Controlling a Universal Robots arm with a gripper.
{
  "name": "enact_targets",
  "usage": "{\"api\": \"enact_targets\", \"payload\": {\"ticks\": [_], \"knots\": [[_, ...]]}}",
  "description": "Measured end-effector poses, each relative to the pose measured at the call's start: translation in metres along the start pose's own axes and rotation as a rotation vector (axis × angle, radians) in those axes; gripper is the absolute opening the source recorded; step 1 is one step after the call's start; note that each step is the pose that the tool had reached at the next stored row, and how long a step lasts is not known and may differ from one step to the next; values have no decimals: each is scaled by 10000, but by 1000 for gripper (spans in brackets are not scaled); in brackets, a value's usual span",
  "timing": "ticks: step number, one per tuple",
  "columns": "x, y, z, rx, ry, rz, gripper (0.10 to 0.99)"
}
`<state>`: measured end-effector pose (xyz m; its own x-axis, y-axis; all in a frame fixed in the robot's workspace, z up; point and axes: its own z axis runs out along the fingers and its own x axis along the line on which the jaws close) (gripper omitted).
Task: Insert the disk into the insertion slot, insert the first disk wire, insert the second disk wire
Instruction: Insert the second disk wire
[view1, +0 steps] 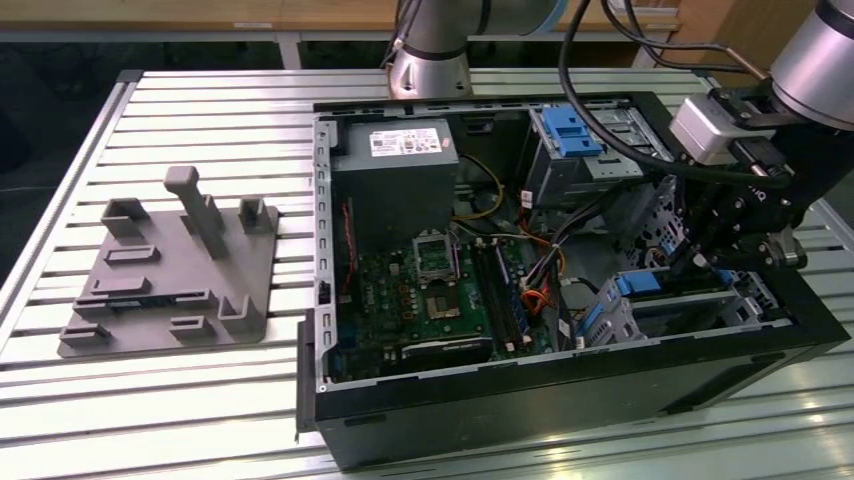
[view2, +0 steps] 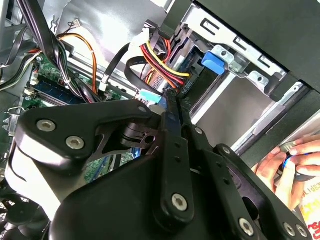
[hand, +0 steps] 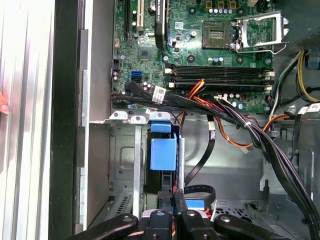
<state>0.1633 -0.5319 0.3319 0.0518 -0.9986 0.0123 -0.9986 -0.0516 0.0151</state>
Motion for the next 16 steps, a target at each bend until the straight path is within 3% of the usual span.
{"api": "enact_targets", "payload": {"ticks": [16], "knots": [[10, -5, 34, 1, -7, -3, 145]]}}
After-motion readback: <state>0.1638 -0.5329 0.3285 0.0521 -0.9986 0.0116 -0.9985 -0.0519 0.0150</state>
